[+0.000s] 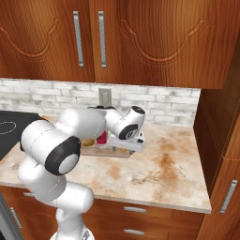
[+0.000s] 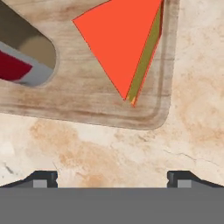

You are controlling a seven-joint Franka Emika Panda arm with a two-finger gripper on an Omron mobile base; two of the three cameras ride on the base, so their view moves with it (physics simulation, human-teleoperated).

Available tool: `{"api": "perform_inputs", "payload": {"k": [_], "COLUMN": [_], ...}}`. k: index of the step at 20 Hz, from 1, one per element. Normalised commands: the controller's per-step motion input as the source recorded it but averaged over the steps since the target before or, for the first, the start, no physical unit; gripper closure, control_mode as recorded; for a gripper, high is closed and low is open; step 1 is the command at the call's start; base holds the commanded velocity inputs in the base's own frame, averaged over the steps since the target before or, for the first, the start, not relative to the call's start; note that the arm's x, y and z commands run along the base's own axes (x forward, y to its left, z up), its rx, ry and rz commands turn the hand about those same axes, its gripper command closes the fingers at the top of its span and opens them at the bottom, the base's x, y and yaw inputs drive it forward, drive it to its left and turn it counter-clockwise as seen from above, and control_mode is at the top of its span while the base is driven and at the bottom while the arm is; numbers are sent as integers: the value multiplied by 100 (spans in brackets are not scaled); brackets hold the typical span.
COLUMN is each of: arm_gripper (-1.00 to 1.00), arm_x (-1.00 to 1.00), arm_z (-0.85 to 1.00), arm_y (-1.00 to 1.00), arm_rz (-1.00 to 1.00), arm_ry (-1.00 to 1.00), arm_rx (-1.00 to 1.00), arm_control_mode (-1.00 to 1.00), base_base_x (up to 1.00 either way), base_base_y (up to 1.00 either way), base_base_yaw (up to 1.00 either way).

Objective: Retrieve the reheated potato from the microwave, then place the potato, cheese, and condiment on the cutting board.

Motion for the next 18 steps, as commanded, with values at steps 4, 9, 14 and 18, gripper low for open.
{"api": "perform_inputs", "payload": {"k": [4,9,14,18], "arm_gripper": [-100,-100,-100,-100], "arm_x": [-47,-42,-44,-47], "arm_z": [32,32,32,33], "arm_y": [3,3,6,8], "arm_rz": [-5,-5,-6,-7], "arm_ry": [-12,-2,0,0], "arm_rx": [0,-1,-4,-6], "arm_control_mode": [-100,-100,-100,-100], "base_base_x": [0,0,0,0], "base_base_y": [0,0,0,0], "base_base_yaw": [0,0,0,0]}}
